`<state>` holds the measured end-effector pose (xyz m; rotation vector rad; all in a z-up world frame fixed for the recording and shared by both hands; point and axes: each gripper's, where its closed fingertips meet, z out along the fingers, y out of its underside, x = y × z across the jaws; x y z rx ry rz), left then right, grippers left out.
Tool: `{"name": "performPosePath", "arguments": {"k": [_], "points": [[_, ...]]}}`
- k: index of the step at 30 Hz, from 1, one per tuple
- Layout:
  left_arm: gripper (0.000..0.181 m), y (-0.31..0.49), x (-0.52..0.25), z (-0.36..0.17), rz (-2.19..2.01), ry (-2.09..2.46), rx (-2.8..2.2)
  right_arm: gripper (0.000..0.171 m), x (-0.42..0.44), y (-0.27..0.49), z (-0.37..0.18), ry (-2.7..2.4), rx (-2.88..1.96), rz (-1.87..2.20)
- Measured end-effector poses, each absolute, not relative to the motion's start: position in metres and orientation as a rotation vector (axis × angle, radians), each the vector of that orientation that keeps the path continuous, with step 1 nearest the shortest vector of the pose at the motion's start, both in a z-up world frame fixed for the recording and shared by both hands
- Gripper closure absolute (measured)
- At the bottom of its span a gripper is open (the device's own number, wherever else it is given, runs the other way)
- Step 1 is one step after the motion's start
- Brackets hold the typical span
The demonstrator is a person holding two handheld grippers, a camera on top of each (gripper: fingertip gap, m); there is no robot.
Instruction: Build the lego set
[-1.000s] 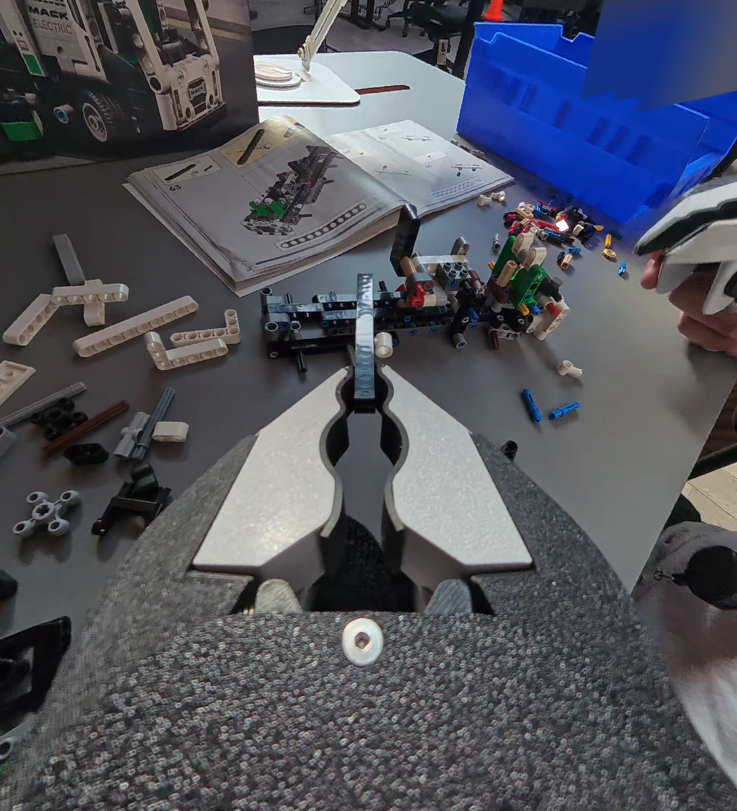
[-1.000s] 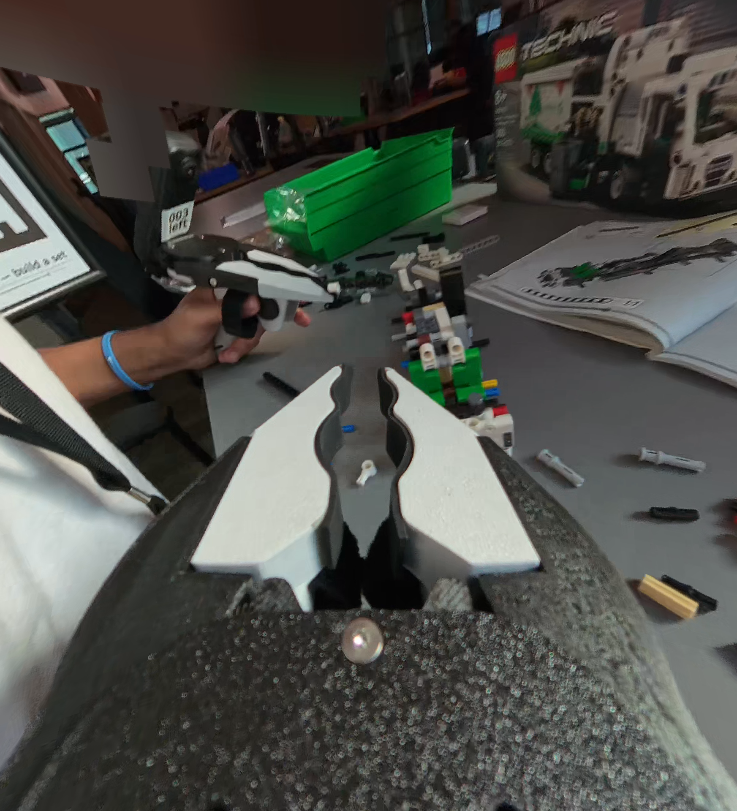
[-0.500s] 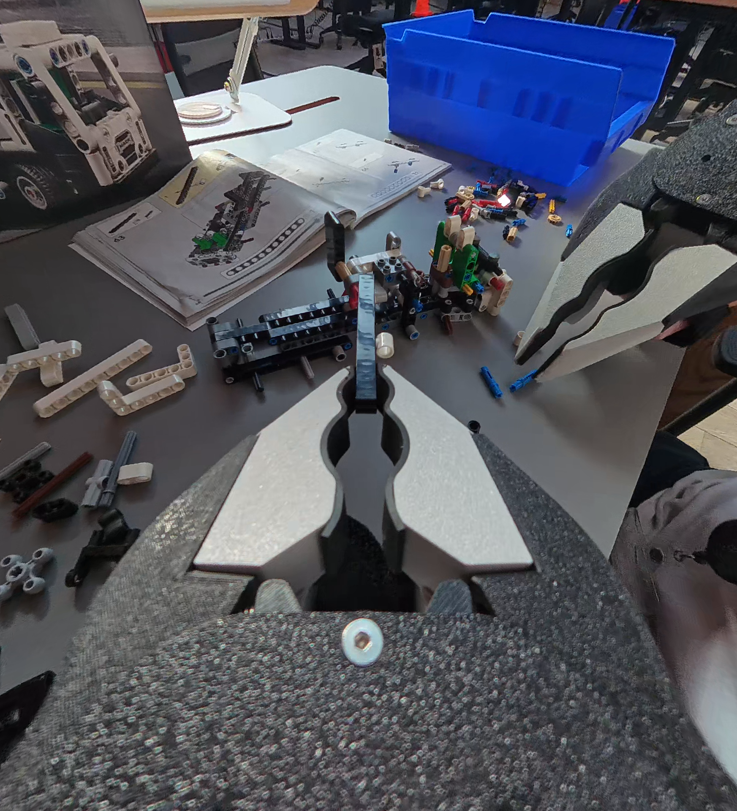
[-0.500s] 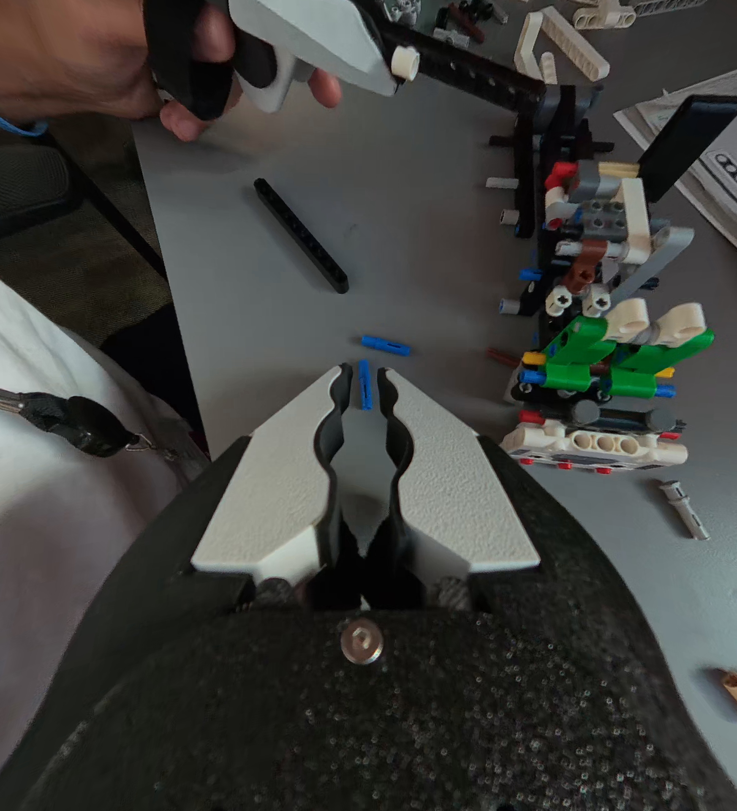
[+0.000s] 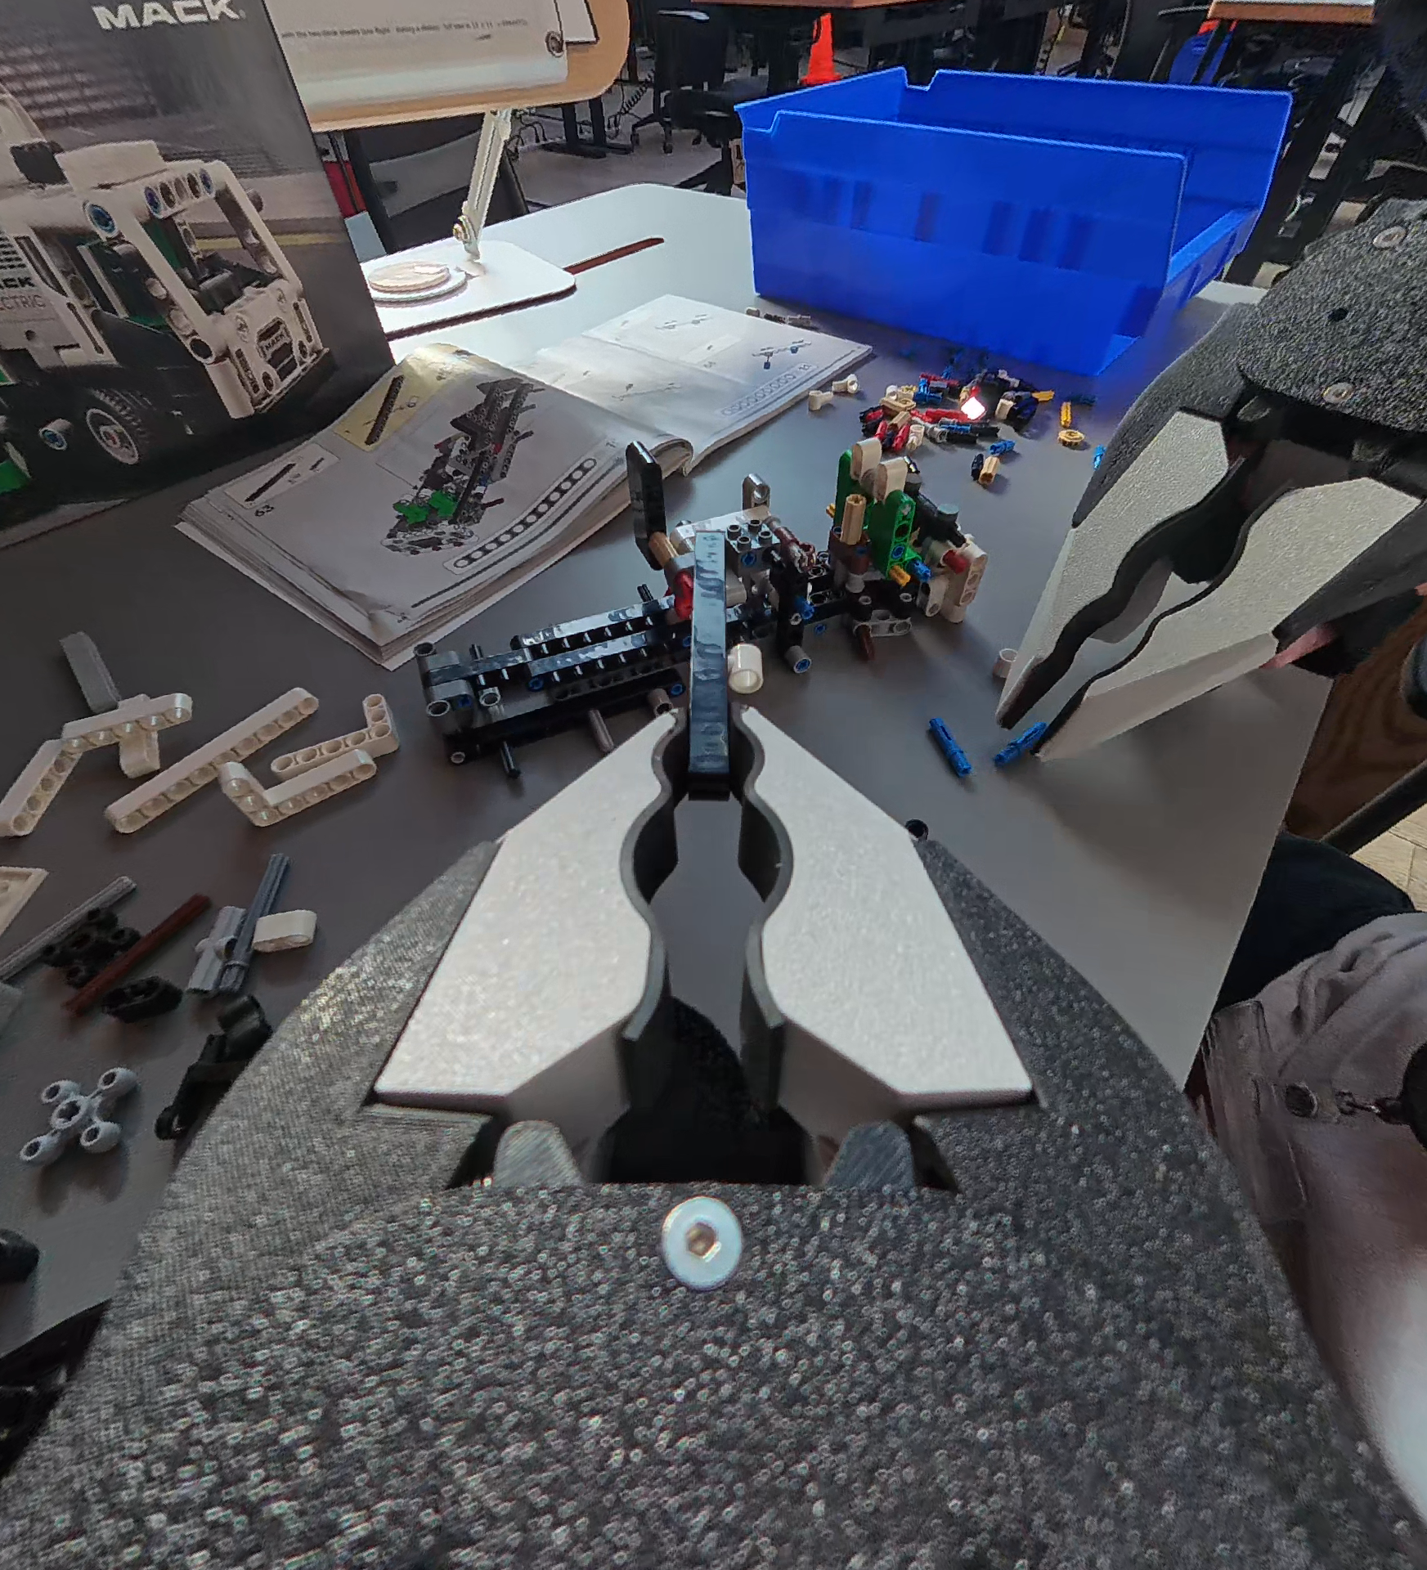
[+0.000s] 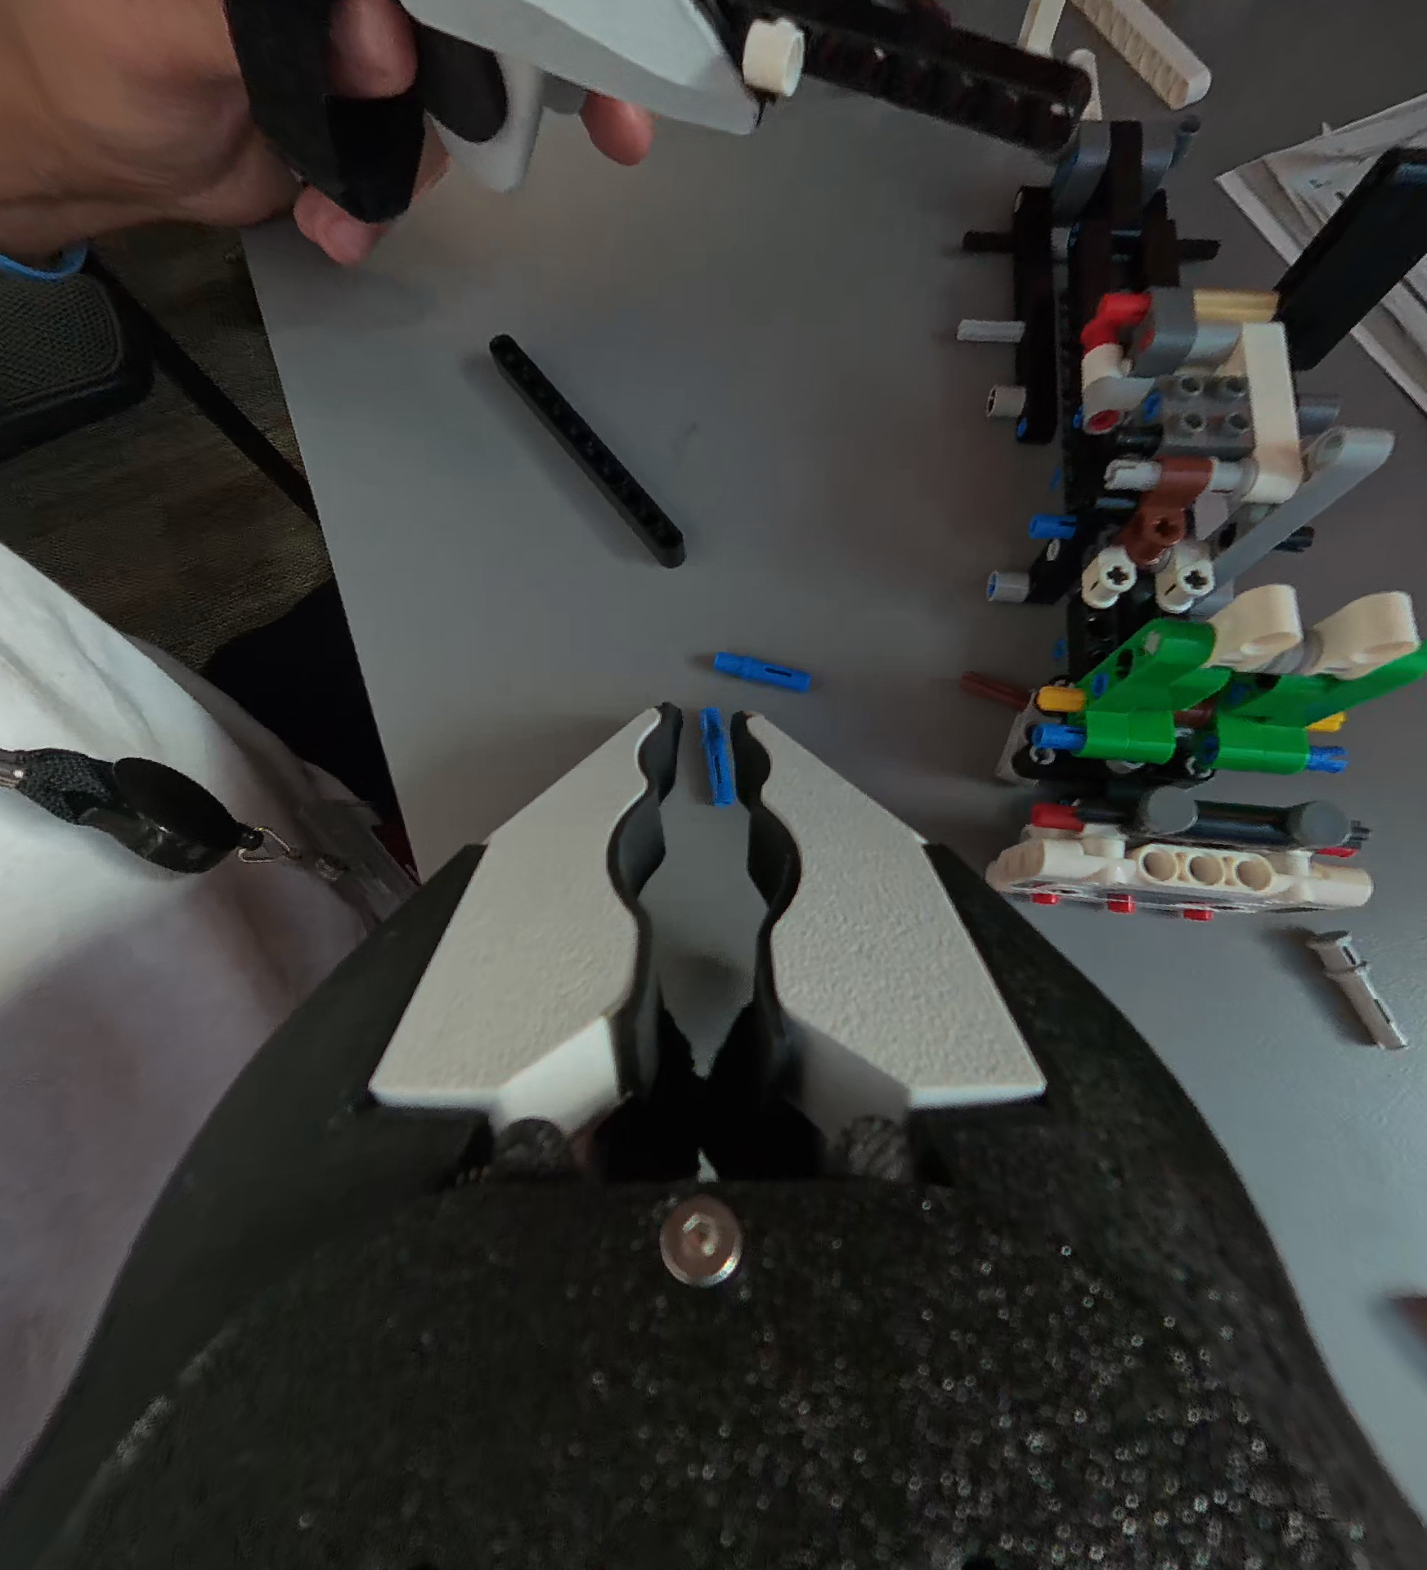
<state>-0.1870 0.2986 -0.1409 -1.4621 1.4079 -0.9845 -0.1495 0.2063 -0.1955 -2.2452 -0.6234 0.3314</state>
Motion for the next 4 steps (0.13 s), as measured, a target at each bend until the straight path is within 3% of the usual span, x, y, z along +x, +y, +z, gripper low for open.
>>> {"name": "performPosePath", "arguments": {"k": [1,4], "points": [[0.175,0.2982,-0.1867,-0.1415,-0.984,1.413,-1.463,0.16,-0.1503,0.2072,-0.1949,-0.623,-2.246,0.338],[0.175,0.2974,-0.187,-0.1409,-0.986,1.415,-1.455,0.159,-0.1479,0.2114,-0.1955,-0.638,-2.261,0.315]]}}
